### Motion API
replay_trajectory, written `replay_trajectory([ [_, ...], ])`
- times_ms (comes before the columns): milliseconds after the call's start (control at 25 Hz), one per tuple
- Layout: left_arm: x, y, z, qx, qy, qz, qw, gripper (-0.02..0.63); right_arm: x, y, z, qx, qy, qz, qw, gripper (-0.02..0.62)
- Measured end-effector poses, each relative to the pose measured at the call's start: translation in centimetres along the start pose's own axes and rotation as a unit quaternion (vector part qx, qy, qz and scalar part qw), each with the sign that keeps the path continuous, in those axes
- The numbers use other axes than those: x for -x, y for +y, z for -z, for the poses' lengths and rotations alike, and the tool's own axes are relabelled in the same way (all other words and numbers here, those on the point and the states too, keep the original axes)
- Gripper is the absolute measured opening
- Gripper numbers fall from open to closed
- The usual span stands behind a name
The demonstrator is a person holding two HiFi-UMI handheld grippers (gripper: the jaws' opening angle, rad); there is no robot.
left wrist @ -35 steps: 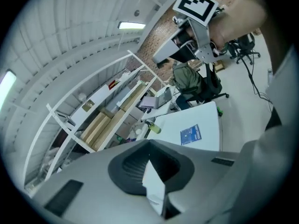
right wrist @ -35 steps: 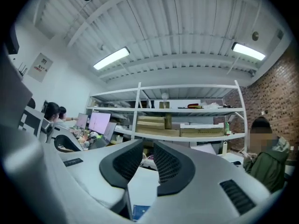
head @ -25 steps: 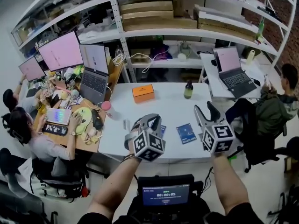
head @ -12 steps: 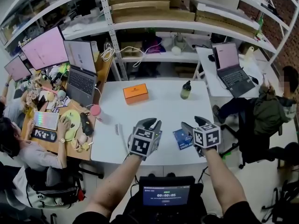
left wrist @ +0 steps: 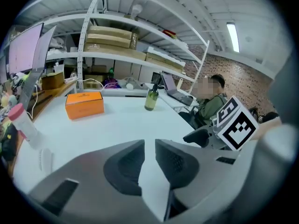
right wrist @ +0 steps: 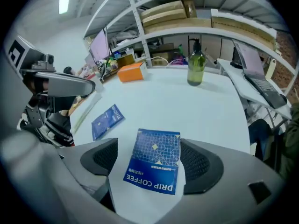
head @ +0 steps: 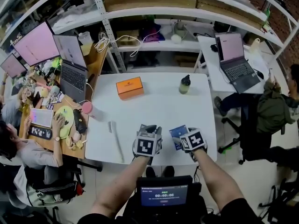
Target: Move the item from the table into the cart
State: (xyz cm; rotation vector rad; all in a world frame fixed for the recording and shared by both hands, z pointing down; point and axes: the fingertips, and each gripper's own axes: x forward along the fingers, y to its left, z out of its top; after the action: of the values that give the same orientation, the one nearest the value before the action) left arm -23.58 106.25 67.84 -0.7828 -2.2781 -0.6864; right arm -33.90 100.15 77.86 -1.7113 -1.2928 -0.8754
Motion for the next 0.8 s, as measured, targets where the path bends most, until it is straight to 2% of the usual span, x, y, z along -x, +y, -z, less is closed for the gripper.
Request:
replay_trajectory([
  [160,-2.9,1.0,1.6,0.022,0.025,-0.015,0.9994,0.11,-3.1,-1.1,1.2,0.003,0.036,0.008,0.999,0.414],
  [320,-4.6,1.6,2.1,0.041,0.033,-0.009,0.9986,0.118,-5.0,-1.0,1.3,0.007,0.058,0.017,0.998,0.414],
  [400,-5.0,1.8,2.4,0.05,0.036,-0.008,0.9981,0.118,-5.5,-0.3,1.1,0.007,0.061,0.015,0.998,0.413],
  [560,-5.5,2.6,2.5,0.057,0.035,-0.006,0.9978,0.118,-5.9,-0.8,0.9,0.041,0.071,0.041,0.996,0.402],
  [640,-5.6,2.6,2.6,0.061,0.036,-0.006,0.9975,0.118,-5.9,-0.8,1.0,0.039,0.072,0.038,0.996,0.392],
  [800,-5.4,2.3,2.5,0.061,0.035,-0.001,0.9975,0.118,-5.6,-1.1,0.8,0.033,0.061,0.038,0.997,0.286],
])
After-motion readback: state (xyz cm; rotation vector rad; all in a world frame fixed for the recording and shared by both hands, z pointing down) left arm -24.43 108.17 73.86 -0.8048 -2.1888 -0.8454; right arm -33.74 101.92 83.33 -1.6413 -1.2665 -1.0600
